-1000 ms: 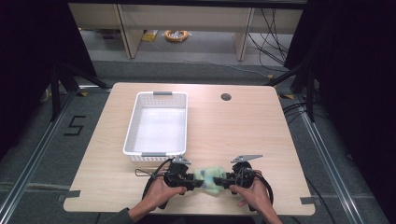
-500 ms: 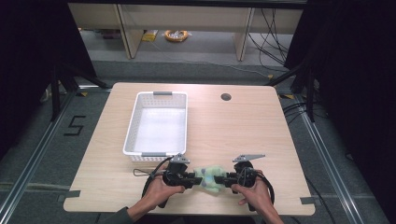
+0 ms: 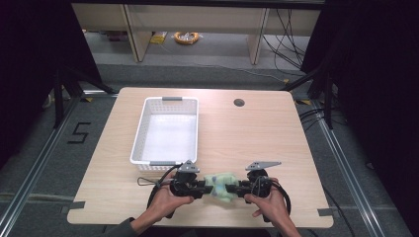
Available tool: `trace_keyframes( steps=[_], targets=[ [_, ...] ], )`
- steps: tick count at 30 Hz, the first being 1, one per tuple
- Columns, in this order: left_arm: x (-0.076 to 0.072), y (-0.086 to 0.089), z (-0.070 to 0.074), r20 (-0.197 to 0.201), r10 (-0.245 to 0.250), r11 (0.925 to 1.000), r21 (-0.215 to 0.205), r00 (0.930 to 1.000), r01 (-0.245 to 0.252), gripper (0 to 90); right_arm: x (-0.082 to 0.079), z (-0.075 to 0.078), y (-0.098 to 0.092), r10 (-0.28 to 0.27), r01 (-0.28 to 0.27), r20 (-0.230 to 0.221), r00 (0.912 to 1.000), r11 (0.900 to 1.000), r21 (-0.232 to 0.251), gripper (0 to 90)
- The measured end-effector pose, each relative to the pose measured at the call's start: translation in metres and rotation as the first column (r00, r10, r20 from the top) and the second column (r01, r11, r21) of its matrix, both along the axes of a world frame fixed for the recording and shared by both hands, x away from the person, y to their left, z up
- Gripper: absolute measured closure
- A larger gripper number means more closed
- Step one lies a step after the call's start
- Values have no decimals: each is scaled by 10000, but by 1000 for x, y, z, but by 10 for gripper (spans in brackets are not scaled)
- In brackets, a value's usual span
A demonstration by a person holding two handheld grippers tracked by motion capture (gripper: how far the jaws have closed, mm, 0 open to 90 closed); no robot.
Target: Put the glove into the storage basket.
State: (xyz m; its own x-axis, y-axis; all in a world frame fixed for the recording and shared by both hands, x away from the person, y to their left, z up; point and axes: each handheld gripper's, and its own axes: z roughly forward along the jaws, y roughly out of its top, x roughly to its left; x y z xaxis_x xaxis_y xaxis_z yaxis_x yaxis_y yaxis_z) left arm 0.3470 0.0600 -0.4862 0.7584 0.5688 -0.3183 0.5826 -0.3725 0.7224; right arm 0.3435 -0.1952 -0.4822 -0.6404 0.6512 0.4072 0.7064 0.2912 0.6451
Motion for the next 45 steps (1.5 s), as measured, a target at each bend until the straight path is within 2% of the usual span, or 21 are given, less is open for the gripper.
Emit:
trace_keyframes(
  steps=[1,2,3,6,10,11,12,13,14,23,26,30,32,34,36,37,39,40,42,43,45],
  targets=[
    [0,0,0,31,7,10000,8,10000,-7,708,-1,1,0,23,-23,-56,10000,10000,74,685],
    [-1,-1,0,41,52,10000,6,10000,-52,708,1,0,-2,217,-218,257,9994,9998,3,685],
    [-1,0,0,92,-63,10000,-21,9999,63,707,0,1,-1,202,-200,303,9993,9998,-61,685],
    [-3,2,1,124,-61,10000,22,9999,61,706,-4,5,2,9,-8,71,10000,10000,-65,685],
    [-4,5,3,161,36,10000,-53,9999,-36,705,-4,9,4,169,-166,253,9995,9998,-87,684],
    [-5,5,4,152,81,9999,-69,9999,-80,705,-5,11,5,49,-48,75,10000,9999,-126,684],
    [-5,5,5,134,150,9999,-55,9998,-149,705,-5,11,6,124,-119,243,9996,9997,-201,684],
    [-5,6,5,216,68,10000,-13,9997,-67,704,-5,11,7,144,-144,77,9999,9999,-28,684],
    [-5,7,6,194,81,10000,-44,9998,-80,704,-3,11,6,230,-226,293,9993,9997,-132,684],
    [-3,12,14,294,138,9999,-48,9995,-137,704,2,20,11,433,-428,343,9985,9990,-144,683],
    [-3,14,19,294,220,9997,-123,9993,-217,703,3,28,14,439,-433,283,9986,9989,-185,682],
    [0,19,30,378,274,9995,-155,9989,-268,703,8,36,16,638,-629,531,9965,9978,-185,683],
    [1,20,35,439,263,9996,-154,9987,-256,703,8,42,19,608,-606,365,9975,9981,-62,682],
    [4,22,39,392,302,9992,-275,9988,-291,703,12,46,19,704,-701,559,9959,9975,-77,682],
    [7,25,44,369,229,9995,-243,9991,-220,702,12,52,21,596,-597,318,9977,9982,23,682],
    [8,26,46,401,260,9995,-192,9989,-252,702,16,53,21,701,-702,575,9959,9975,2,682],
    [10,28,51,418,289,9994,-207,9987,-281,702,17,58,24,651,-651,393,9971,9979,-11,682],
    [12,30,54,460,332,9993,-170,9984,-325,702,21,59,24,825,-826,608,9947,9966,-11,682],
    [15,33,59,443,291,9994,-187,9986,-283,702,24,64,27,718,-718,575,9958,9974,-36,682],
    [17,35,61,428,270,9994,-206,9987,-261,701,25,67,29,670,-669,418,9969,9978,-41,682],
    [20,39,67,434,320,9993,-225,9985,-311,701,31,71,31,832,-835,629,9945,9965,27,681]
  ],
)
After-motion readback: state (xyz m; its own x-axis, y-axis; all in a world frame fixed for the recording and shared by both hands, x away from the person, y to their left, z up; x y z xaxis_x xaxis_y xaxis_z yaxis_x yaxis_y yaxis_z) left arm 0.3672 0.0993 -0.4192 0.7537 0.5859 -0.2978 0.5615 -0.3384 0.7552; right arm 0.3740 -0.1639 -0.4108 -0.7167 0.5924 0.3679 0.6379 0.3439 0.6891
